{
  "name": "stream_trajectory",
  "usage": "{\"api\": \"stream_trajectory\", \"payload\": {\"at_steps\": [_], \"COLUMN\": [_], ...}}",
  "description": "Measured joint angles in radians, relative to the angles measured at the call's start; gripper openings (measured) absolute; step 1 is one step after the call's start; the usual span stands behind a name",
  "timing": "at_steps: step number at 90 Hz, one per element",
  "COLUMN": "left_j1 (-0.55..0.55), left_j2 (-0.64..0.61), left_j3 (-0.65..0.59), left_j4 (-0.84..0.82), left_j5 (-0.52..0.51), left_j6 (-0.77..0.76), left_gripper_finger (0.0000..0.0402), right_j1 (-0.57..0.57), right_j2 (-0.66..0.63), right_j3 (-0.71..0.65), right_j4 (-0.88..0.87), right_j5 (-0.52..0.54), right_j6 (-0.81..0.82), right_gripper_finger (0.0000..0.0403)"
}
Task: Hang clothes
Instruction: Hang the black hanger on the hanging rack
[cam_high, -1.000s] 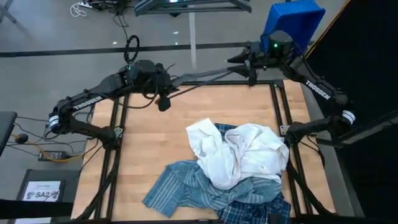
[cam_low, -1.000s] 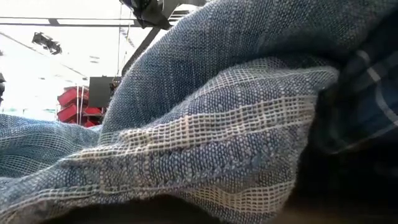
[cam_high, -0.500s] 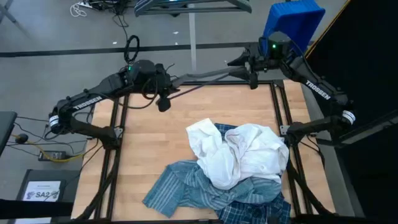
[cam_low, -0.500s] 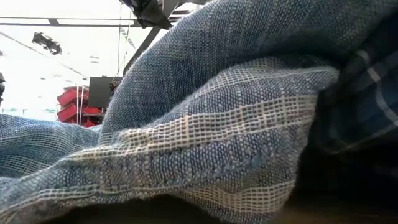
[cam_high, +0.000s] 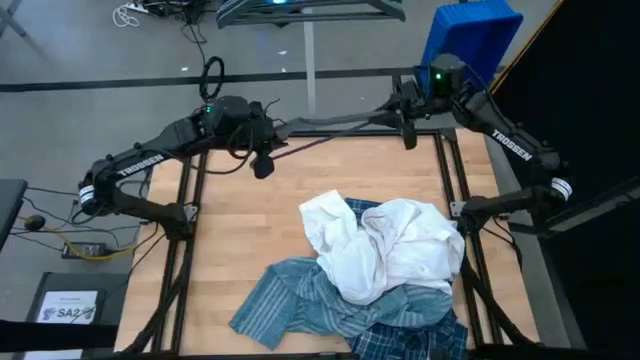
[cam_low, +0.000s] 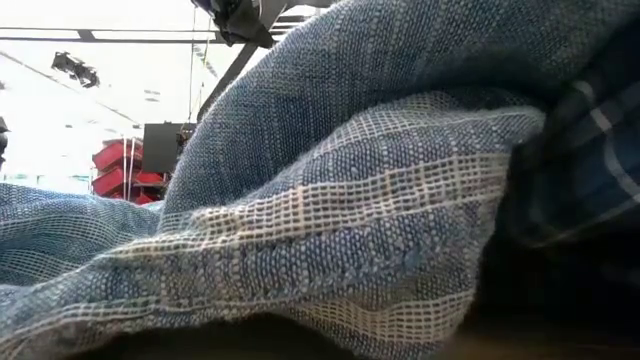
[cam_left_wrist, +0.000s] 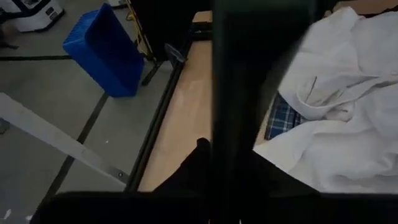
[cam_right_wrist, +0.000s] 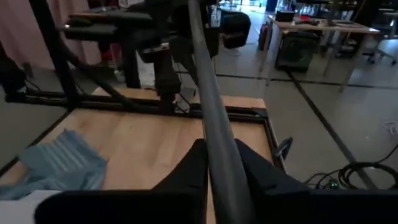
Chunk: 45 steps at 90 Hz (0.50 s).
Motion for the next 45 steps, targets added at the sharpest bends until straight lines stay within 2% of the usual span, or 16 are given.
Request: {"api": "stream_trajectory", "payload": {"at_steps": [7,27,35,45], "left_j1": [0.001,0.0,0.0,-0.003], "left_j2": [0.006,0.002,0.002,0.004], "left_j3": [0.0,0.08,0.117,0.179], "left_j4": [0.007,-0.051,-0.062,-0.154], "left_j5": [-0.078,-0.443,-0.5,-0.504], "left_j6": [0.014,0.039,0.077,0.071], "left_gripper_finger": [0.0049,0.0108,0.0133,0.016], "right_j1": [0.0,-0.003,-0.002,-0.002], "right_j2": [0.0,-0.029,-0.049,-0.079], "right_j3": [0.0,0.0,0.0,0.0], "right_j4": [0.026,0.039,0.05,0.081], "right_j5": [0.021,0.156,0.198,0.209], "right_j6": [0.01,0.023,0.04,0.093], "right_gripper_finger": [0.0009,0.0008,0.0008,0.0008]}}
